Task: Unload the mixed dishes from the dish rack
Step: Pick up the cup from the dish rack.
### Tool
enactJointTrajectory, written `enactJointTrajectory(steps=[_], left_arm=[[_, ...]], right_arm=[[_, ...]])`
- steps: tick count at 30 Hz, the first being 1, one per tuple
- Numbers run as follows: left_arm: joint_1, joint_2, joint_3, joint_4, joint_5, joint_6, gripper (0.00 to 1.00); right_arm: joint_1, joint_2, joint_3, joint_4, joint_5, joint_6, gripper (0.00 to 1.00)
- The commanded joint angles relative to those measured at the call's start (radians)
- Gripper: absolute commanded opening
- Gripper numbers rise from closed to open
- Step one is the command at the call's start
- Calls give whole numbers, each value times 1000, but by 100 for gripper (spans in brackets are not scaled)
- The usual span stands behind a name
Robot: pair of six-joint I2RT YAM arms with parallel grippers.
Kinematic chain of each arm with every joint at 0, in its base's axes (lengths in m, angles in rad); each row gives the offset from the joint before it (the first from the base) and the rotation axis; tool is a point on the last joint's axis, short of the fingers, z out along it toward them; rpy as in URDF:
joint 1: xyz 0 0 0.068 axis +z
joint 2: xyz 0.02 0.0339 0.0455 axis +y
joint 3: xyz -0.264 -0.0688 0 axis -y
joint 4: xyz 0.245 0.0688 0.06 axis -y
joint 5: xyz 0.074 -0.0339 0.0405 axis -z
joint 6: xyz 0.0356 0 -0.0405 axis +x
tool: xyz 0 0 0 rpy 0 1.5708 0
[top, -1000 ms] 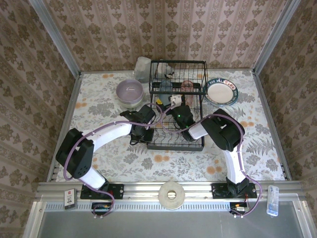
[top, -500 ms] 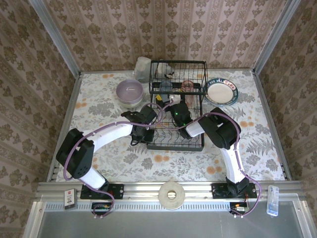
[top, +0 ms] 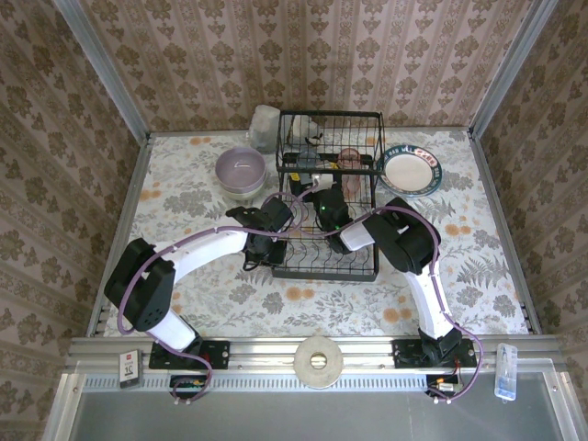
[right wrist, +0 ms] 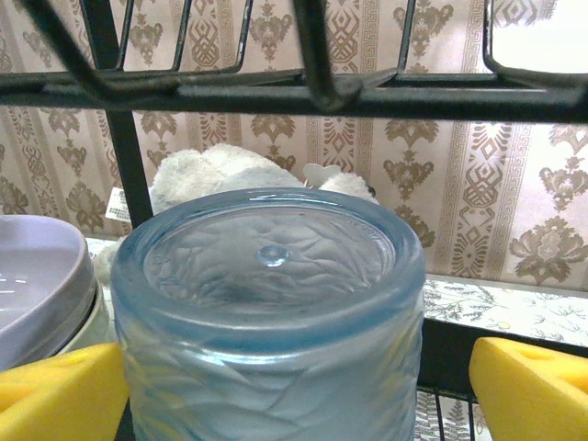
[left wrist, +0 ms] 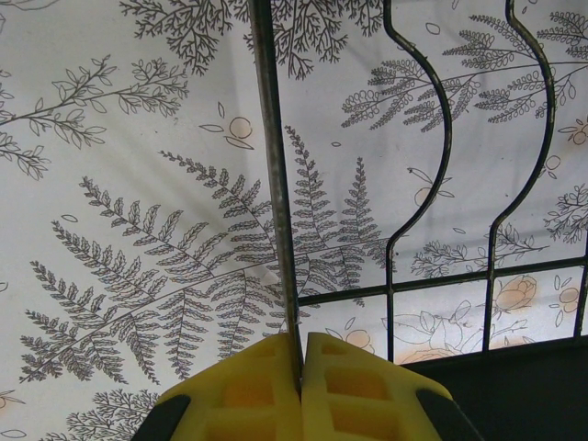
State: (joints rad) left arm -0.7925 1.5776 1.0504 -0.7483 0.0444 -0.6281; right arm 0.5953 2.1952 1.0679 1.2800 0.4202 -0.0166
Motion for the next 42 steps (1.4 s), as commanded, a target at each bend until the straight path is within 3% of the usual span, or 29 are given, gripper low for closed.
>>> enactJointTrajectory(steps=[1, 16, 42], left_arm=[[-32, 31, 15, -39, 66, 41, 0], [-31, 36, 13, -33, 52, 27, 0], [-30, 76, 55, 8, 25, 32, 0]], right_arm=[[-7, 25, 43, 20, 21, -18, 91], [-2, -9, 3, 9, -85, -66, 68], [83, -243, -254, 25, -107, -9, 56]])
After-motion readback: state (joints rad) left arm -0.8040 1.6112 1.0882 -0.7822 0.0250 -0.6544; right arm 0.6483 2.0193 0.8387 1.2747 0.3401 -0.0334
